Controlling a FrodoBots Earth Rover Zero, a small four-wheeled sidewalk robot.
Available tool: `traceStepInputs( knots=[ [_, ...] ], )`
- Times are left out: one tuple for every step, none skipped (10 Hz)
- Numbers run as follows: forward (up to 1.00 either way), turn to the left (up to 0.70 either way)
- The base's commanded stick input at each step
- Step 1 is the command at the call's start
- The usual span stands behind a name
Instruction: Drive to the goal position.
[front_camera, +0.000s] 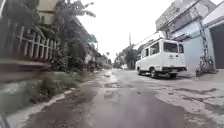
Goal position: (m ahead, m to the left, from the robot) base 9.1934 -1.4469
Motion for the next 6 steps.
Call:
traceStepInputs(
  knots=[
    [0.85, 0.00],
    [0.85, 0.00],
    [0.85, 0.00],
    [0.85, 0.00],
    [0.85, 0.00],
    [0.85, 0.00]
  ],
)
